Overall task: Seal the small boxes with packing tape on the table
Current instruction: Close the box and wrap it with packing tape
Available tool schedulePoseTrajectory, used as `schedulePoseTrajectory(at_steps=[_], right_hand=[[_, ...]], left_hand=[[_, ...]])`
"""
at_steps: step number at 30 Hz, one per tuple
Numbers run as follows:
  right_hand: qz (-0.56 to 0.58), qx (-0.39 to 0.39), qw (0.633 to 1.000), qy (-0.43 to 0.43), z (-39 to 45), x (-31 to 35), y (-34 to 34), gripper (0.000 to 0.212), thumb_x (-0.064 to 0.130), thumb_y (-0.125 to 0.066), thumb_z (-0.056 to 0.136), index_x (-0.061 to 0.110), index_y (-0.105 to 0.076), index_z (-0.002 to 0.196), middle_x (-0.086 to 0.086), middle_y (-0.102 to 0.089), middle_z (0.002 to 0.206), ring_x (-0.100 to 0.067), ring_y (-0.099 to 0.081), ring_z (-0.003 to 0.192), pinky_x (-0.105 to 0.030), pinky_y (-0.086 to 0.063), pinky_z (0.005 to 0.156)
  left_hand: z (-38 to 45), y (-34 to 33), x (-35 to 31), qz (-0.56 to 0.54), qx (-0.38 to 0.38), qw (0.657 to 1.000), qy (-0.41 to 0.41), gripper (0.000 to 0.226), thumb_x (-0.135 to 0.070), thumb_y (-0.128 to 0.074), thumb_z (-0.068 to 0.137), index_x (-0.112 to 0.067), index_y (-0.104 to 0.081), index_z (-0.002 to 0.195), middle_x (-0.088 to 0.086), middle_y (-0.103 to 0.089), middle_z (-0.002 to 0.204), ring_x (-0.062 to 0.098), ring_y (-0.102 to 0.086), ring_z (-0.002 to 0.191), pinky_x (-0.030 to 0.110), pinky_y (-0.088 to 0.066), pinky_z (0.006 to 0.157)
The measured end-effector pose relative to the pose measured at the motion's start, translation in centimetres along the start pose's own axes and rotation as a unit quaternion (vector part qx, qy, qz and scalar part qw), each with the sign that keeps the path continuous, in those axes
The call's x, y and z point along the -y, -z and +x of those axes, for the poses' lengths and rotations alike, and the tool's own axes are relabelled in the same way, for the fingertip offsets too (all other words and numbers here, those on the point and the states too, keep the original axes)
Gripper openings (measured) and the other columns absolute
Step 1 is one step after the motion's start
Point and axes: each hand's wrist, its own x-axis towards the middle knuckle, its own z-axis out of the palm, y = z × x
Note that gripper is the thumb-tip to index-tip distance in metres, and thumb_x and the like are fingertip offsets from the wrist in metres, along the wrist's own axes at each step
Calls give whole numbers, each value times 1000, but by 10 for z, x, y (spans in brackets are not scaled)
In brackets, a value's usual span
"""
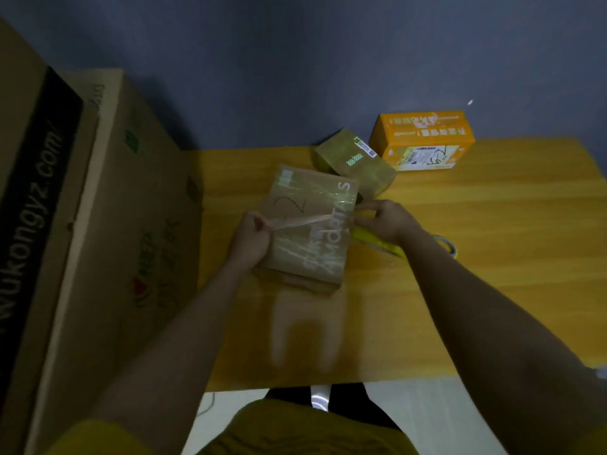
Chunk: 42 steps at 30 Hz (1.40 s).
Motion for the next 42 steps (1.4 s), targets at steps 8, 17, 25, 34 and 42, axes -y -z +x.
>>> schedulePoseTrajectory(at_steps=[8, 17, 25, 34, 42], right_hand=[[-39, 117, 992, 39, -21, -10, 40, 44, 56, -73, 76, 18, -65, 98, -1, -59, 114, -22, -57, 100, -37, -48, 80], [-120, 175, 975, 69, -31, 11, 22, 37, 45, -69, 85, 26, -41, 71, 6, -46, 74, -7, -44, 65, -24, -30, 52], [-235, 161, 956, 70, -21, 31, 11, 46, 54, -66, 84, 15, -57, 107, 4, -48, 77, -22, -54, 83, -35, -43, 67], [-309, 123, 941, 56, -23, 35, 0, 60, 56, -61, 87, 9, -51, 125, -4, -57, 102, -28, -58, 104, -40, -50, 82], [-359, 104, 926, 53, -26, 41, -7, 58, 55, -60, 88, 13, -52, 127, -5, -59, 120, -27, -59, 109, -35, -44, 73]], left_hand=[[-37, 3, -4, -75, -54, 994, -57, 22, -22, -52, 97, -28, -42, 79, -5, -62, 97, 21, -61, 95, 37, -51, 78], [-46, 3, 21, -6, -49, 998, -32, 16, -16, -54, 97, -11, -45, 85, 19, -57, 110, 36, -57, 104, 34, -42, 72], [-40, -1, 34, -44, -58, 996, -46, 9, -13, -49, 99, -7, -43, 96, -5, -45, 86, 20, -46, 86, 29, -36, 59], [-30, -4, 42, -99, -21, 995, 14, 9, -20, -46, 101, -12, -43, 99, 7, -49, 100, 26, -47, 88, 35, -39, 65], [-32, -7, 4, 298, -92, 950, 12, 65, -23, -55, 93, -26, -18, 146, 10, -20, 145, 34, -30, 127, 41, -35, 92]])
